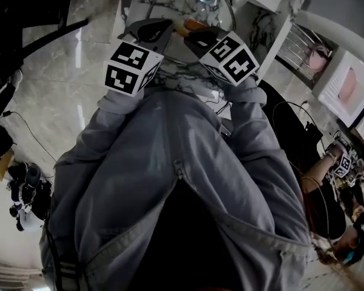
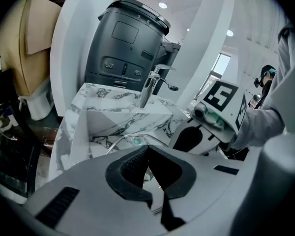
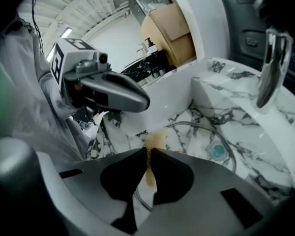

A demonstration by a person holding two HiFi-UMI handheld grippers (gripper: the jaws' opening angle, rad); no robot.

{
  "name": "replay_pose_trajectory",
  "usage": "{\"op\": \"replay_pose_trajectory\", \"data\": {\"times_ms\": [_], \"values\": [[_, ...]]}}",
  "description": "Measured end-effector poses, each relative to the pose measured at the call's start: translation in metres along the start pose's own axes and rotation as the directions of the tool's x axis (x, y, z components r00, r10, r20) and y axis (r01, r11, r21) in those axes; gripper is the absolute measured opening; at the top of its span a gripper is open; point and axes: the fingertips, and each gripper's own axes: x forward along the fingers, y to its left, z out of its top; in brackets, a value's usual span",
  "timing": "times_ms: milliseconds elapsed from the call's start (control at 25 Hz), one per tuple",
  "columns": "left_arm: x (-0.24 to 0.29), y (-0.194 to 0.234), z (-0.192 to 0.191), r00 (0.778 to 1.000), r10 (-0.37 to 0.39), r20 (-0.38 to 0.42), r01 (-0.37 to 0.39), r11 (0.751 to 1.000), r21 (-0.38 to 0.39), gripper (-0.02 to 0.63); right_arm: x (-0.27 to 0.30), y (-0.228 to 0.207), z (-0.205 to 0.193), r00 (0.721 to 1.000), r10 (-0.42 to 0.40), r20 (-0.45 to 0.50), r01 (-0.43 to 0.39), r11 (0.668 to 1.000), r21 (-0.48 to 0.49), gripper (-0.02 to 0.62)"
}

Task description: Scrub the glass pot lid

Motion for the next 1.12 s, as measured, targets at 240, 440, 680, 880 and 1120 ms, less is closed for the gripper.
{"op": "replay_pose_trajectory", "data": {"times_ms": [240,440,680,880,1120], "values": [[0.018,-0.008,0.009,0.999,-0.035,-0.016,0.035,0.999,0.014,0.011,-0.033,-0.069,0.01,0.977,-0.206,0.05,0.206,0.978,-0.005,0.046],[0.033,-0.008,0.013,0.999,-0.043,-0.023,0.043,0.999,0.011,0.011,-0.017,-0.124,-0.002,0.941,-0.339,-0.018,0.336,0.936,-0.107,0.046],[0.038,0.002,0.011,0.999,-0.032,-0.037,0.031,0.999,-0.009,0.011,0.01,-0.16,-0.011,0.897,-0.434,-0.079,0.411,0.888,-0.209,0.046],[0.041,0.007,0.009,0.999,-0.029,-0.041,0.028,0.999,-0.025,0.011,0.027,-0.175,-0.018,0.878,-0.466,-0.112,0.432,0.87,-0.238,0.046],[0.038,0.006,0.005,0.999,-0.035,-0.038,0.034,0.999,-0.028,0.011,0.039,-0.169,-0.025,0.883,-0.436,-0.173,0.387,0.885,-0.259,0.046]]}}
